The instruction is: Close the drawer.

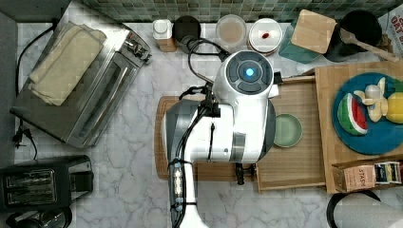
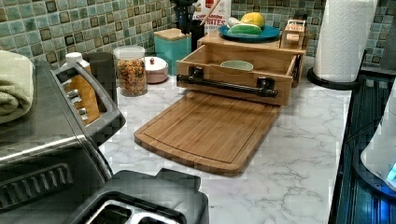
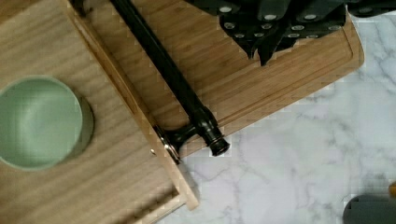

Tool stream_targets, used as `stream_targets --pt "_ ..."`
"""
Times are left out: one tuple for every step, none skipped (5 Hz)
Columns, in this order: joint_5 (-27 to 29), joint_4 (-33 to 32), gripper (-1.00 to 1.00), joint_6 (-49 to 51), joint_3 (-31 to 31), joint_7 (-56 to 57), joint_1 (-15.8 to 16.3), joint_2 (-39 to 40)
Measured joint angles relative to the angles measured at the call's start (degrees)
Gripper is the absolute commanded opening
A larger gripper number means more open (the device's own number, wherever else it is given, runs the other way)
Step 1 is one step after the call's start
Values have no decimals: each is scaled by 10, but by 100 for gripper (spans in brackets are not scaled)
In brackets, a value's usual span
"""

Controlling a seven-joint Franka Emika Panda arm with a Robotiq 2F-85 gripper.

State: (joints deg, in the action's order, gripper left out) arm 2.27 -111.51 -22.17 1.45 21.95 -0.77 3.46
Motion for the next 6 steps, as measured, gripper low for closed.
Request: stream_targets --pt "0 -39 -100 -65 -1 48 7 -9" --pt "-1 -80 -100 -76 -9 59 9 -23" --pt "-32 -118 -100 -81 -15 68 25 -34" --pt "-52 -153 -100 -110 -25 68 43 -38" --pt "-87 -194 -100 -186 -36 123 60 -44" --pt "-112 -211 -100 -215 -41 179 66 -40"
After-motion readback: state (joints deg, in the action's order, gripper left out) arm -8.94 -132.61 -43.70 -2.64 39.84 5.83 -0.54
